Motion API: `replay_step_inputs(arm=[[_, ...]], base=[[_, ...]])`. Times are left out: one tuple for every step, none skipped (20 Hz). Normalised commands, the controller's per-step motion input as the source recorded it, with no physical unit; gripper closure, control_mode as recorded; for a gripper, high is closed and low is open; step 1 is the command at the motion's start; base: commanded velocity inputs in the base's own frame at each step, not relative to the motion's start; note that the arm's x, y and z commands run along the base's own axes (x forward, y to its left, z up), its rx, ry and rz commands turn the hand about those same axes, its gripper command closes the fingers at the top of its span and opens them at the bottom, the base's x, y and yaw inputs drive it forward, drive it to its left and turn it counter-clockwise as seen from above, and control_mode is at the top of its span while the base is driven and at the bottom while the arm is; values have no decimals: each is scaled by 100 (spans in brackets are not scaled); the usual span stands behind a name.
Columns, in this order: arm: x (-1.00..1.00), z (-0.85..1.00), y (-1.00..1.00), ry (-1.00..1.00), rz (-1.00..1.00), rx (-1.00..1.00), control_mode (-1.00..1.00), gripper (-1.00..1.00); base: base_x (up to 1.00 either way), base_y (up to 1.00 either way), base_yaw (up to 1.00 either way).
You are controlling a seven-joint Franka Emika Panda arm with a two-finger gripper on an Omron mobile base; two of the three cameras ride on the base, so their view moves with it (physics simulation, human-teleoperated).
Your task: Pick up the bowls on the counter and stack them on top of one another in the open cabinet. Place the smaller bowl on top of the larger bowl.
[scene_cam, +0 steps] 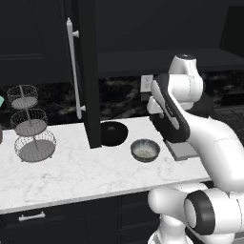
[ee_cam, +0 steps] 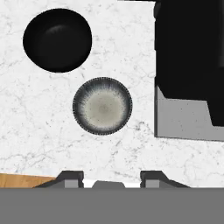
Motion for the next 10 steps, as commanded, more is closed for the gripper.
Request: replay_step_inputs(arm=[[-5, 0, 0, -2, 0, 0, -100, -100], [-16, 0, 0, -5, 0, 0, -100, -100], [-35, 0, 0, -11, 0, 0, -100, -100], [-61, 0, 2, -22, 2, 0, -100, -100], [-69, 0, 4, -22, 4, 0, -100, -100], [-64, 0, 0, -20, 3, 0, -100, -100], [-69, 0, 14, -12, 5, 0, -100, -100], [-70, 0, 20, -8, 3, 0, -100, -100], [-69, -5, 23, -2, 3, 0, -100, -100], [-61, -16, 23, 0, 3, 0, -100, -100]], base=[[0, 0, 0], [0, 0, 0], [0, 0, 0], [0, 0, 0], [0, 0, 0], [0, 0, 0], [0, 0, 0], [0, 0, 0], [0, 0, 0], [0, 0, 0]])
